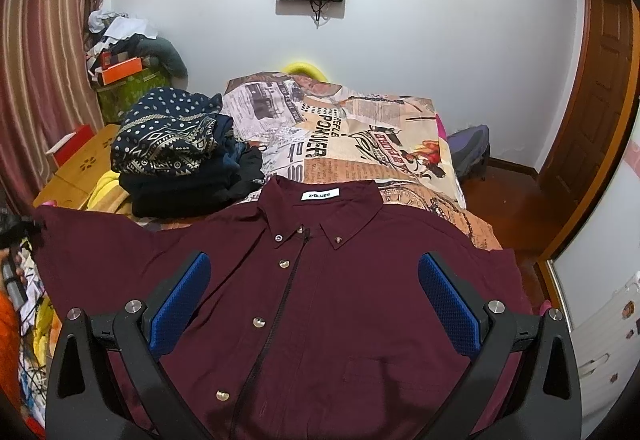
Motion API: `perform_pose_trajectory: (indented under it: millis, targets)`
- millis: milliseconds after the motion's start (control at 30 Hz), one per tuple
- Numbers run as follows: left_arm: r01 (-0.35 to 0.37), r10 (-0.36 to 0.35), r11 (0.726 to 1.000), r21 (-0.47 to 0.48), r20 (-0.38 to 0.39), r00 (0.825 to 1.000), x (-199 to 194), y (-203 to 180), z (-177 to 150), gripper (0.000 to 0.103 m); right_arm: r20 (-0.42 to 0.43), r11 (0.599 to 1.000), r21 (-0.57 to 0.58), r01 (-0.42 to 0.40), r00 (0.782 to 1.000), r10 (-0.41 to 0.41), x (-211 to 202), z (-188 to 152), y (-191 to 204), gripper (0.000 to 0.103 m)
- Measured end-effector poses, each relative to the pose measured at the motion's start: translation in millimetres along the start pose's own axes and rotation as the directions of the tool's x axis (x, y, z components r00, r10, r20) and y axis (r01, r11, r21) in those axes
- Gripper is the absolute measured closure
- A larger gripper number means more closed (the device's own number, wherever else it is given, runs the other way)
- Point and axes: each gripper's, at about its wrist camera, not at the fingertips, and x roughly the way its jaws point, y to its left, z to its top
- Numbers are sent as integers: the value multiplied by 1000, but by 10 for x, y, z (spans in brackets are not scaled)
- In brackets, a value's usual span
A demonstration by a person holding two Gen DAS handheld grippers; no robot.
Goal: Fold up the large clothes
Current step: 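Grasp the maroon shirt's sleeve with the left gripper and lift it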
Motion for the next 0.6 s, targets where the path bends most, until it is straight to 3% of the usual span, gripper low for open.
perform_pose_trajectory:
  millis: [133, 267, 433, 600]
  targets:
    - [73, -90, 986, 152, 112, 990, -436, -671, 103, 99, 2, 1000, 4, 1, 1000, -1, -15, -11, -17, 0]
    - [186, -232, 943, 275, 144, 962, -841, -1261, 9, 99, 10, 1000, 16, 3, 1000, -3, -49, -22, -56, 0]
    - [329, -377, 863, 383, 56, 924, -1122, -1892, -331, 99, 6, 999, 32, 7, 1000, -7, -30, -48, -132, 0]
    - [476, -496, 759, 445, -78, 865, -1307, -2457, -769, 99, -3, 999, 48, 2, 1000, -2, -12, -105, -247, 0]
